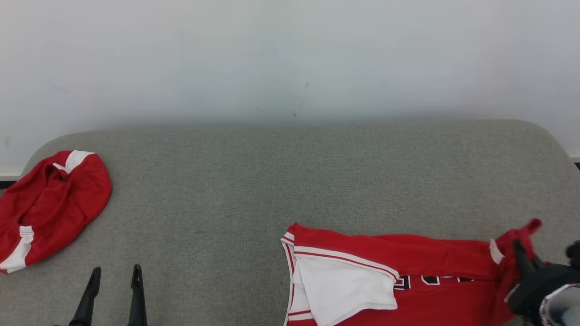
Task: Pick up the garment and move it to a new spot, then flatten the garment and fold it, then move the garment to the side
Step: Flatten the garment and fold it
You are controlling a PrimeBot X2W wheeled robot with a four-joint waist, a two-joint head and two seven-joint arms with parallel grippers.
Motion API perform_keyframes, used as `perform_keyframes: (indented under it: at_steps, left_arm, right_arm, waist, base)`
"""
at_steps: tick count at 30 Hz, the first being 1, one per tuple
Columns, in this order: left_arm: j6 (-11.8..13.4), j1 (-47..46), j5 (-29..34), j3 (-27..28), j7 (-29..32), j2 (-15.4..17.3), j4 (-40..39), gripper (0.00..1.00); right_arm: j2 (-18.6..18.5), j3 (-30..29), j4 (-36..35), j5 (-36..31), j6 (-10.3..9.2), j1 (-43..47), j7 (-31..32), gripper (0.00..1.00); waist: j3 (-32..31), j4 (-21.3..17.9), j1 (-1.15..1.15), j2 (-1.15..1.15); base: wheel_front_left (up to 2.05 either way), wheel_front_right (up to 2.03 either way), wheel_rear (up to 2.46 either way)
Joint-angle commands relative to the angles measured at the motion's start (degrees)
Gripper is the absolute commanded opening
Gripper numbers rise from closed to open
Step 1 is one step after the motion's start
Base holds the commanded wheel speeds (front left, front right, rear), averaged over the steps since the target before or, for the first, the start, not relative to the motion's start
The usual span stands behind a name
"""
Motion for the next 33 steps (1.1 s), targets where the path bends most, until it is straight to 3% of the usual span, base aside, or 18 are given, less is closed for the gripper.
perform_keyframes:
  at_steps: [1,11,17,26,33]
  left_arm:
    - [0.24,0.63,0.03,0.1,-0.04,-0.04,-0.28,1.0]
    - [0.33,0.53,-0.2,-0.37,-0.04,-0.18,-0.07,1.0]
    - [0.34,0.14,-0.34,-0.42,-0.04,-0.23,0.28,1.0]
    - [0.25,-1.95,-1.0,-1.91,-0.04,-0.28,1.51,1.0]
    - [0.06,-3.29,-1.12,-2.37,-0.04,-0.3,2.78,1.0]
  right_arm:
    - [1.2,0.61,-2.09,0.16,-0.12,1.34,-0.23,0.0]
    - [10.9,4.73,-17.84,-0.38,-0.12,6.41,1.96,0.0]
    - [16.01,5.79,-21.92,-2.57,-0.12,7.34,3.69,0.0]
    - [24.12,7.07,-20.67,-6.71,-0.11,5.41,5.41,0.0]
    - [25.91,8.47,-16.08,-6.41,-0.11,3.51,4.13,0.0]
  waist:
    - [-0.17,0.18,0.0,0.0]
    - [-0.3,1.59,0.0,0.0]
    - [0.02,1.92,0.0,0.0]
    - [0.91,4.15,0.0,0.0]
    - [1.42,5.41,0.0,0.0]
  base:
    - [0.0,0.0,0.0]
    - [0.0,0.0,0.0]
    - [0.0,0.0,0.0]
    - [0.0,0.0,0.0]
    - [0.0,0.0,0.0]
